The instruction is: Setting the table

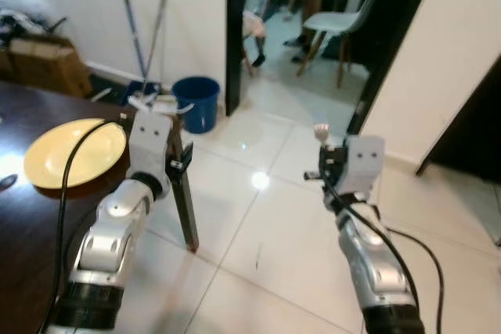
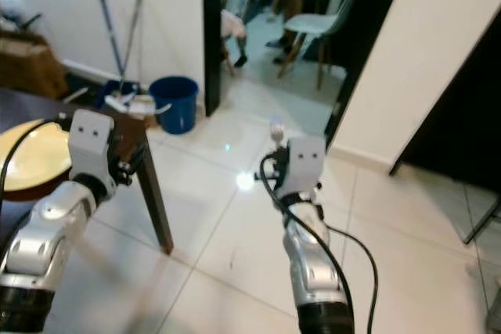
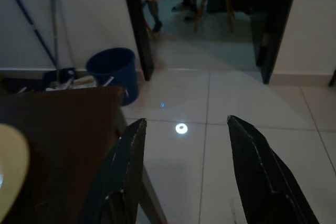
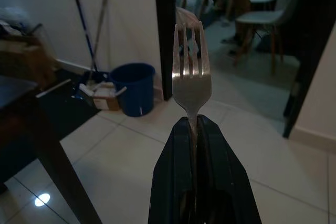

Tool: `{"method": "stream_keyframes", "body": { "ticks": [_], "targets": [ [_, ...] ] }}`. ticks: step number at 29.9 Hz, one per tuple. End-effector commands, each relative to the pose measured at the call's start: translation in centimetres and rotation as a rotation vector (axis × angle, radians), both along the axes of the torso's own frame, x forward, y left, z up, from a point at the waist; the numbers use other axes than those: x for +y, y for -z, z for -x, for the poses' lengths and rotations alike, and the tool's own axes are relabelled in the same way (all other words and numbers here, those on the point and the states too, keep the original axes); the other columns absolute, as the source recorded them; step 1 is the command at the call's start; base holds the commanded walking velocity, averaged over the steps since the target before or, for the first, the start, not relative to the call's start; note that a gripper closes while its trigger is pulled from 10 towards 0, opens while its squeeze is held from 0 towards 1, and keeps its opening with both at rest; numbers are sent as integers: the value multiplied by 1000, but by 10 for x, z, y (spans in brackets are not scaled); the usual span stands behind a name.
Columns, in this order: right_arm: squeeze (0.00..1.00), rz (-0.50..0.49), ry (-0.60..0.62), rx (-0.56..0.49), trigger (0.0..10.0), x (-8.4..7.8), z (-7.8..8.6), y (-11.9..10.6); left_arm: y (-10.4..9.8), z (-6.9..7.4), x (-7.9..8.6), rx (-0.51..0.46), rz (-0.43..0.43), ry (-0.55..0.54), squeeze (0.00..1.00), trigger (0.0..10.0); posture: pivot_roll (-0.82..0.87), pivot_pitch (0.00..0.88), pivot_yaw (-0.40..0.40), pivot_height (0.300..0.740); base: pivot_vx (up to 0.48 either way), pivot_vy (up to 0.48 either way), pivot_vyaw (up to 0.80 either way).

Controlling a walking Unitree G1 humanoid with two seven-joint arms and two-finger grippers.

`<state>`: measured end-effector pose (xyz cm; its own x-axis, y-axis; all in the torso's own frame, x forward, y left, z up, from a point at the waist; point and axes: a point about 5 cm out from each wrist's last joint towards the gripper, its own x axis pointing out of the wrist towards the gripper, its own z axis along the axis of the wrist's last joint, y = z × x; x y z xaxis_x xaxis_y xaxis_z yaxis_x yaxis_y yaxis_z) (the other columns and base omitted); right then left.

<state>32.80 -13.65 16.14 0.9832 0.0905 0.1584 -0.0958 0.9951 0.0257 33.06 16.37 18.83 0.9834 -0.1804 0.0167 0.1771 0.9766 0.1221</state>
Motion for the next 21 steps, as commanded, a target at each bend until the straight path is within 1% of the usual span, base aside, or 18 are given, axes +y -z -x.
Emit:
{"method": "stream_keyframes", "body": {
  "ticks": [1,21],
  "targets": [
    [0,-3,15,18,10000,-5,1,4,4,0,0,16,8,-2,0,10000,14,5,79,740,0,0,-738],
    [0,-1,13,19,10000,-5,0,4,3,-1,-1,15,4,-3,0,10000,16,1,78,740,0,0,-739]
  ]
}}
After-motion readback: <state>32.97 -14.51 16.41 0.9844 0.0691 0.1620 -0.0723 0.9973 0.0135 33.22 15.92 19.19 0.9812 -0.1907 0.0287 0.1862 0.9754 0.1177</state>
